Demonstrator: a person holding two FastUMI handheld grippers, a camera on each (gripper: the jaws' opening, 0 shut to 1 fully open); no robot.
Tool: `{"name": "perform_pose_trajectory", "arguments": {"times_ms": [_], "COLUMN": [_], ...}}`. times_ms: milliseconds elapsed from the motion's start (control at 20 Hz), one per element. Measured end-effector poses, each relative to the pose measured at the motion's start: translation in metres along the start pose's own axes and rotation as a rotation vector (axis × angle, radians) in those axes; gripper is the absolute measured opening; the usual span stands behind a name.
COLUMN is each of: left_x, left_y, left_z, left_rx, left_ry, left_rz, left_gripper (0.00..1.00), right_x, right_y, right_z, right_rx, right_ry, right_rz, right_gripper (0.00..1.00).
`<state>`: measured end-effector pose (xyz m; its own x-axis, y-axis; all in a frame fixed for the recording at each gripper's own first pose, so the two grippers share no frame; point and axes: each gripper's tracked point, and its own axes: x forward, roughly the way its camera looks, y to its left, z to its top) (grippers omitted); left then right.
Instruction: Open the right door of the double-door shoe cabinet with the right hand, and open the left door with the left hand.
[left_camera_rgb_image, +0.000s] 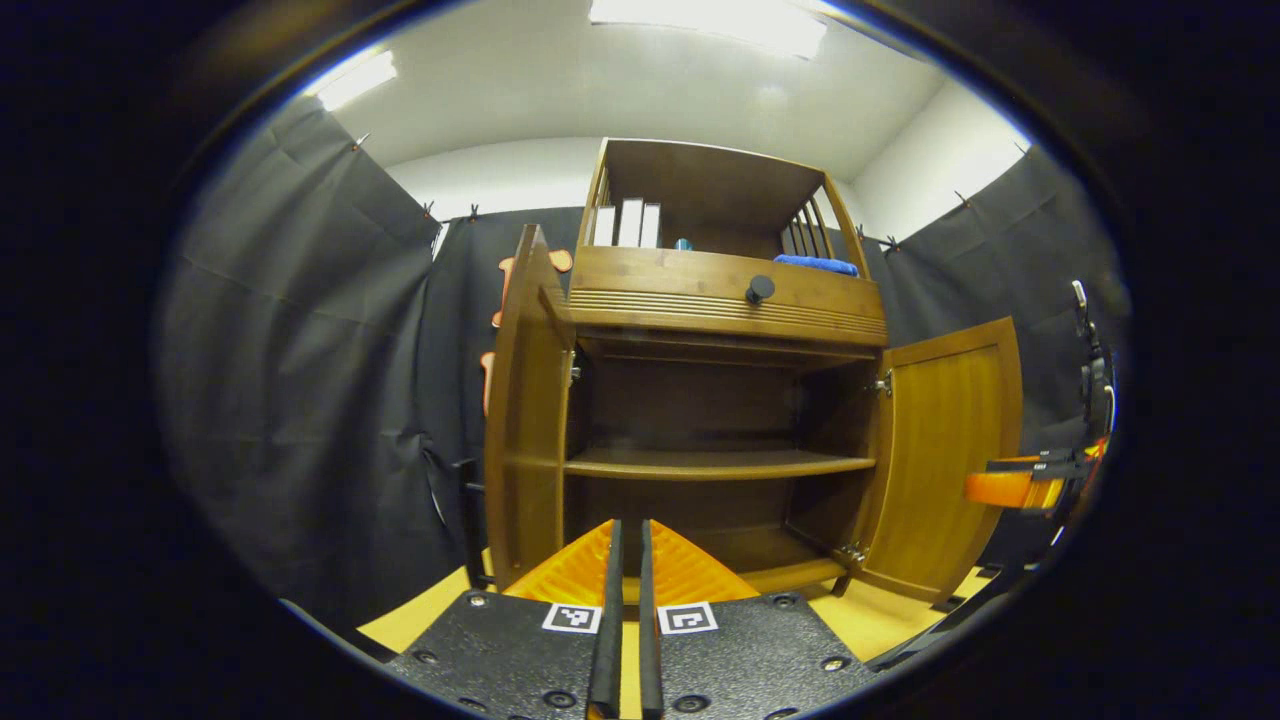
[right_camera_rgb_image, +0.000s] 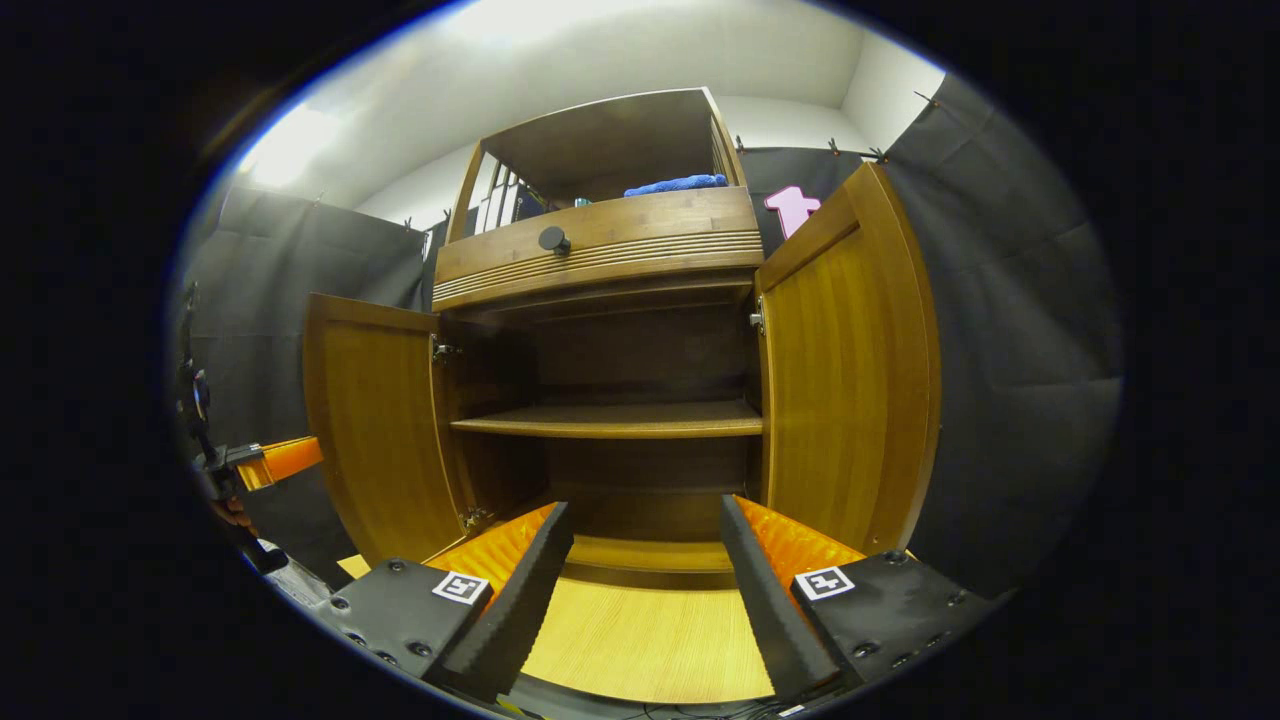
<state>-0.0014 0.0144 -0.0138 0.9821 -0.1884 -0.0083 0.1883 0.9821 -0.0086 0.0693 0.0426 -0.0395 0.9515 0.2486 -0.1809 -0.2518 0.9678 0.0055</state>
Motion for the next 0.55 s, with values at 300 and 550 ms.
{"name": "perform_pose_trajectory", "arguments": {"times_ms": [300, 550], "left_x": [0.021, 0.029], "left_y": [-0.066, -0.096], "left_z": [0.006, 0.005], "left_rx": [-0.014, -0.024], "left_ry": [0.000, 0.000], "left_rz": [-0.068, -0.086], "left_gripper": [0.00, 0.11], "right_x": [-0.006, -0.009], "right_y": [-0.007, -0.014], "right_z": [-0.002, -0.005], "right_rx": [-0.001, 0.008], "right_ry": [0.001, 0.011], "right_rz": [-0.016, -0.027], "right_gripper": [0.96, 0.96]}}
